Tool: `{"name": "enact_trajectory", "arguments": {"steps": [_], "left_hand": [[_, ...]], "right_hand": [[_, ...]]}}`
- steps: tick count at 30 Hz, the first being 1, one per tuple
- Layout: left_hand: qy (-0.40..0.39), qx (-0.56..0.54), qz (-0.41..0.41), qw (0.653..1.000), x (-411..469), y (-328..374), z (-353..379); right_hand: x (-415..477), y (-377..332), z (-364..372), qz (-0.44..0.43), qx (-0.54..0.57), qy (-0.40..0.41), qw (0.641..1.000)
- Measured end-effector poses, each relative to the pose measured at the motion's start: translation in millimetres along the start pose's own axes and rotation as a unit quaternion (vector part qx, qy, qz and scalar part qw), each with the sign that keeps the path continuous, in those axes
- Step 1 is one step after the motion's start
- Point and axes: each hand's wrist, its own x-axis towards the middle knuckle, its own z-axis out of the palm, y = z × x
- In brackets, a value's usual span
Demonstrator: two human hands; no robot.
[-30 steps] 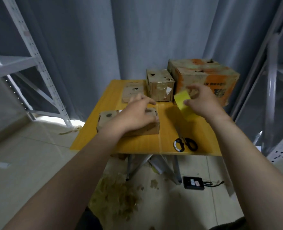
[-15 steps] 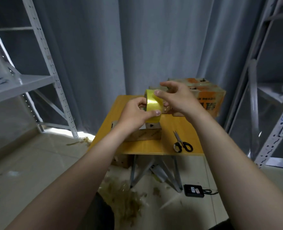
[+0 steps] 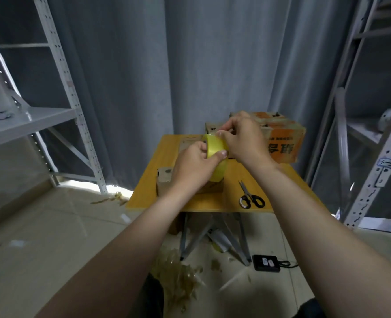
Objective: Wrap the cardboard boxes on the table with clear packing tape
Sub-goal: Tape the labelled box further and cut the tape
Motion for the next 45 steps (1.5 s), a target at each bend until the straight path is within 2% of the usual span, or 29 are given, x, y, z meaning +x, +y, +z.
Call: {"name": "enact_trajectory", "arguments": {"steps": [4,11,14,16,18,21,24,27,30,34,37,39,41,45], "left_hand": [[0.028,0.039,-0.003,0.999,-1,5,2],[0.012,0.076,-0.035,0.996,3,-1,8],[0.003,0.075,-0.057,0.996,6,-2,9],[-0.035,0.051,-0.100,0.993,8,-9,9],[-0.075,-0.004,-0.126,0.989,4,-16,8],[-0.119,-0.077,-0.105,0.984,-6,-30,12],[-0.174,-0.148,-0.082,0.970,-19,-30,16],[-0.179,-0.165,-0.075,0.967,-23,-33,21],[-0.162,-0.121,-0.064,0.977,-21,-36,25],[-0.154,-0.064,-0.077,0.983,-21,-43,40],[-0.120,0.067,-0.078,0.987,-22,-48,54],[-0.105,0.101,-0.090,0.985,-21,-47,58],[-0.115,0.101,-0.109,0.982,-16,-48,58],[-0.157,-0.014,-0.165,0.974,-12,-63,53]], "right_hand": [[-2,5,4,-0.036,-0.016,0.010,0.999],[-8,9,11,-0.053,-0.058,0.013,0.997],[-8,8,13,-0.064,-0.026,0.035,0.997],[-7,7,10,-0.071,0.023,0.052,0.996],[-8,6,8,-0.081,0.003,0.035,0.996],[-2,13,5,-0.029,0.035,0.000,0.999],[9,17,2,0.024,0.062,0.003,0.998],[12,21,0,0.036,0.058,-0.004,0.998],[11,28,3,0.045,0.063,-0.011,0.997],[9,31,13,0.015,0.002,-0.040,0.999],[6,28,23,-0.023,-0.080,-0.061,0.995],[5,24,28,-0.048,-0.116,-0.070,0.990],[7,19,29,-0.062,-0.116,-0.069,0.989],[14,5,16,-0.060,-0.066,-0.051,0.995]]}}
